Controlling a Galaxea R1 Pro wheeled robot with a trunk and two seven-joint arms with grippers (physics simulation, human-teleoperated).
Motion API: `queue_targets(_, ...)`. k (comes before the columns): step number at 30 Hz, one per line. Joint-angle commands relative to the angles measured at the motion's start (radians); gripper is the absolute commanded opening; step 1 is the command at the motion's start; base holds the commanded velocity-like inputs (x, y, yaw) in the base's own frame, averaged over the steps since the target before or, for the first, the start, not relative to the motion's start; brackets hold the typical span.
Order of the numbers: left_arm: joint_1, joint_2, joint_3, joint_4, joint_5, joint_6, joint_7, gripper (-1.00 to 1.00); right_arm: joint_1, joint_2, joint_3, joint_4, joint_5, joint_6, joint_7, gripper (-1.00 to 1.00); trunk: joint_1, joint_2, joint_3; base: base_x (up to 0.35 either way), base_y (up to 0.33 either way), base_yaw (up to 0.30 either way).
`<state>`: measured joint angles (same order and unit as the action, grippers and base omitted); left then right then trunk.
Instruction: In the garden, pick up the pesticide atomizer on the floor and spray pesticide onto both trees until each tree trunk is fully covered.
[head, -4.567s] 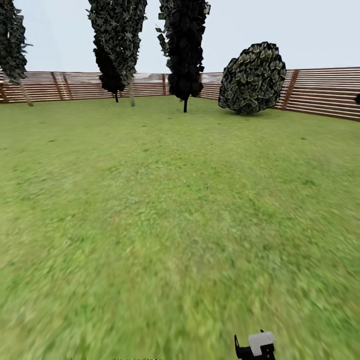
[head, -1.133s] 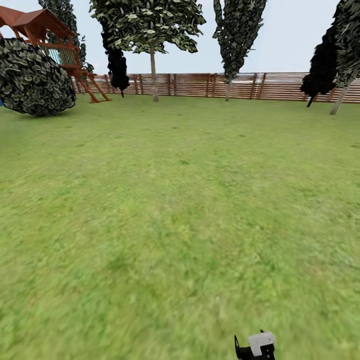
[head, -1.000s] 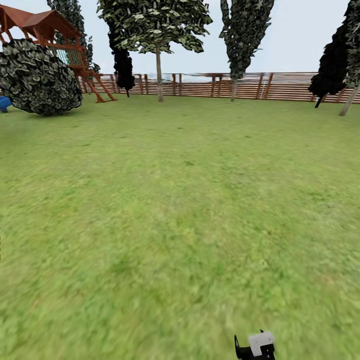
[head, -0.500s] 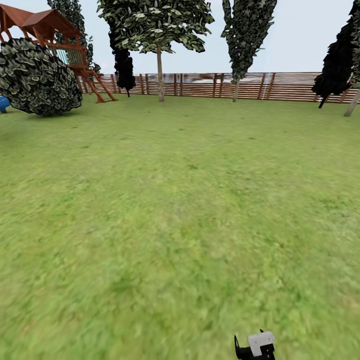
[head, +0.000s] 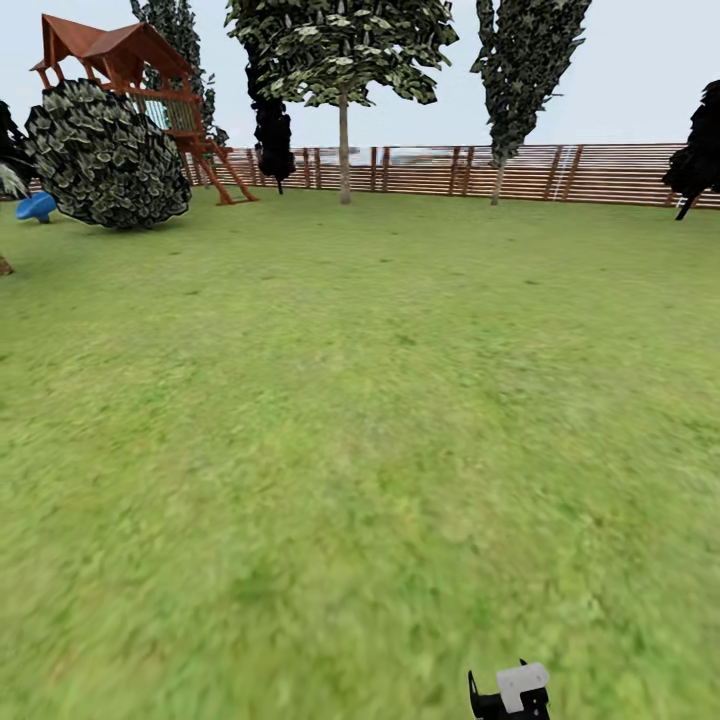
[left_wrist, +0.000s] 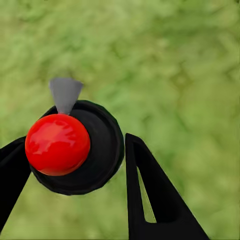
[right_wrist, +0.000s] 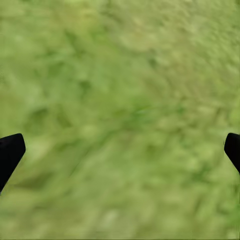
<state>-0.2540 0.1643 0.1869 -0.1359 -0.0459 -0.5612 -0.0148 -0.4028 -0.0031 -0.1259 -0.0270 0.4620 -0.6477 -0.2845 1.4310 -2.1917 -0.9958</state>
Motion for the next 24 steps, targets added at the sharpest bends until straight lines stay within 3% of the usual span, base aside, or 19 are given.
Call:
queue_targets(1,-0.001,0.000,0.006,0.001,-0.004,-0.003,-0.001,-1.00,-0.001,0.000,-0.008,0.001,0.011,-0.003,-0.004,1.00,0.000,0.000,-0.001,0.302,0.000,0.008)
queue_targets(24,-0.001,0.001,0.012,-0.002,-0.003,-0.006,0.000,-1.00,-0.001,-0.001,-0.008,0.002,0.012,0.000,-0.004,1.00,0.000,0.000,-0.001,0.338,0.000,0.000)
